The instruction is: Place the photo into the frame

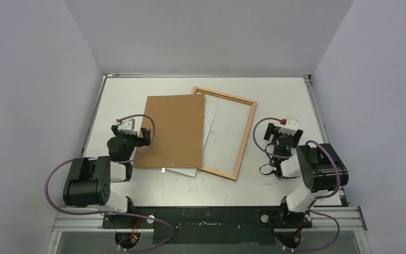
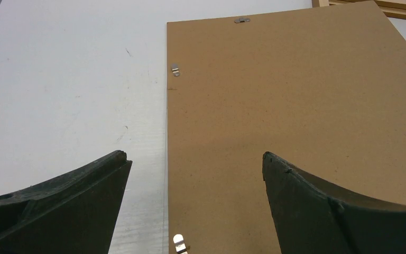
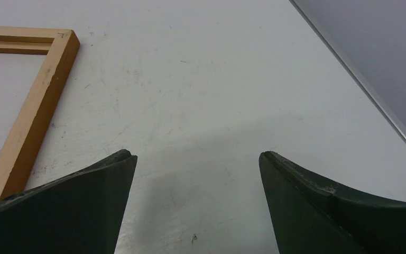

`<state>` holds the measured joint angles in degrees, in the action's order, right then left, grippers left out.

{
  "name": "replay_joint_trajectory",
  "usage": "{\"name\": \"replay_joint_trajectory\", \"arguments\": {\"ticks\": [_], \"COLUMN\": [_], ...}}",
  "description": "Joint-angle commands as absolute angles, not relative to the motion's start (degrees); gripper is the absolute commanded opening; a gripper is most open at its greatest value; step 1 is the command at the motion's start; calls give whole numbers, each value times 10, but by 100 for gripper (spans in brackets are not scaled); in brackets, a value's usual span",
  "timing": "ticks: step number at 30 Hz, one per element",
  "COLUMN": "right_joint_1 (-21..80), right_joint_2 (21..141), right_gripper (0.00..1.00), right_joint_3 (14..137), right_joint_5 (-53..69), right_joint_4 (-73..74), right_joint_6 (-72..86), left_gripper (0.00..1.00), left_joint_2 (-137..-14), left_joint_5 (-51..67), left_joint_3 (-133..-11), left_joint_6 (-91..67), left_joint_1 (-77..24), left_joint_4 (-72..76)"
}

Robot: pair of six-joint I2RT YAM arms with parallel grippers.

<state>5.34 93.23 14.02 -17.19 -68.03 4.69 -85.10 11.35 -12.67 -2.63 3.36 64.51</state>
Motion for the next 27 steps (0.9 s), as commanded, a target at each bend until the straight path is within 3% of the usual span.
{"name": "replay_joint_trajectory", "arguments": {"ticks": [1,7,11,13,18,21,27], "right_joint_1": [54,56,63,53,-6,-15,144], "right_joint_2": [924,915,836,809,865,875,822], "right_gripper": [90,90,90,90,90,90,90], "right_joint_3": [140,143,230,302,453,448,498], "right_joint_5": [-175,-195,-246,-259,-57,108,11], "right_joint_4": [-704,-693,-458,-309,-61,-109,-15], "right_joint_6": [43,49,81,179,390,412,372], "left_gripper": [96,96,96,96,96,96,96], "left_joint_2": [-846,-847,-843,-823,-772,-773,-761], "left_joint_5": [115,116,115,93,119,141,172], "left_joint_3": [-133,-136,-134,-143,-302,-396,-474], "left_joint_6": [-25,-26,-35,-46,-49,-5,71], "left_joint_1": [31,30,34,39,66,67,65], "left_joint_4": [667,664,665,635,339,152,-21]}}
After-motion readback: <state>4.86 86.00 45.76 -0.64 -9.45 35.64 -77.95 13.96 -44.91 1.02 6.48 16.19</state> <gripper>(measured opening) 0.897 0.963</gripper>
